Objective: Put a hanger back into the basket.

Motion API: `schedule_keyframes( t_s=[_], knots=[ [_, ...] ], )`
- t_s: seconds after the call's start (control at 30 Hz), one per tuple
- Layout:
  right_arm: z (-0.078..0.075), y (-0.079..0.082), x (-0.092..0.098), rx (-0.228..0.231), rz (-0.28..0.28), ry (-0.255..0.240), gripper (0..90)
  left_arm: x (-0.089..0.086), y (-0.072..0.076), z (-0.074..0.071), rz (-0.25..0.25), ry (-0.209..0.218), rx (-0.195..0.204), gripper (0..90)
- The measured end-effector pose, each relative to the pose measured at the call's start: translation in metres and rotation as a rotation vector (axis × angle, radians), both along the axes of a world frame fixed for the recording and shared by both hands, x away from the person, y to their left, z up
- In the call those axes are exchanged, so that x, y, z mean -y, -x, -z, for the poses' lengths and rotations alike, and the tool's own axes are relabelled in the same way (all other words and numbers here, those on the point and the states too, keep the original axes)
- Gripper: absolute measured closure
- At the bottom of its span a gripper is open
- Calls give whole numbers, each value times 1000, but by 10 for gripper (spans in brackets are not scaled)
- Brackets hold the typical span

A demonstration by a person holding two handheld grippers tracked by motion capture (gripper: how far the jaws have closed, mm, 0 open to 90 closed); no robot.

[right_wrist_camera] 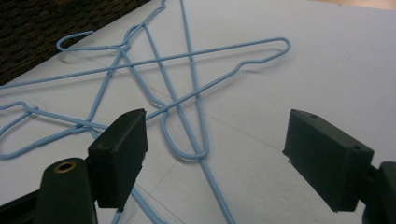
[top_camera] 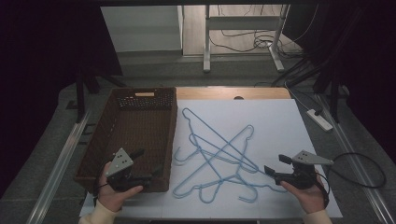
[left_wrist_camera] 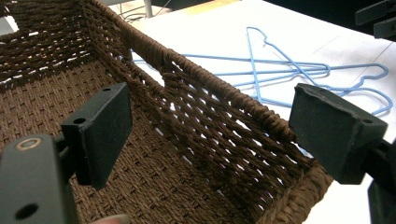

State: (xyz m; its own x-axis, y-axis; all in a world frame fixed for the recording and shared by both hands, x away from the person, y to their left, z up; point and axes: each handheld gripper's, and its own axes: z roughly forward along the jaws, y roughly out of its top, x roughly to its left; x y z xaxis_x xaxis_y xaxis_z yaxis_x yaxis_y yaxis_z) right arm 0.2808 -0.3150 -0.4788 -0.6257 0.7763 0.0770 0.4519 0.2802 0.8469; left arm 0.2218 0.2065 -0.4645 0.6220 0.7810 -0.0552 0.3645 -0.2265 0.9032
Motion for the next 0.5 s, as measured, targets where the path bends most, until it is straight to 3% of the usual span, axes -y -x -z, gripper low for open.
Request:
schedule_keyframes(
  t_s=[0.5],
  knots=[
    [0,-2,-1,-2,1,14,218,-2,0,1,6,-2,-10,146]
  ],
)
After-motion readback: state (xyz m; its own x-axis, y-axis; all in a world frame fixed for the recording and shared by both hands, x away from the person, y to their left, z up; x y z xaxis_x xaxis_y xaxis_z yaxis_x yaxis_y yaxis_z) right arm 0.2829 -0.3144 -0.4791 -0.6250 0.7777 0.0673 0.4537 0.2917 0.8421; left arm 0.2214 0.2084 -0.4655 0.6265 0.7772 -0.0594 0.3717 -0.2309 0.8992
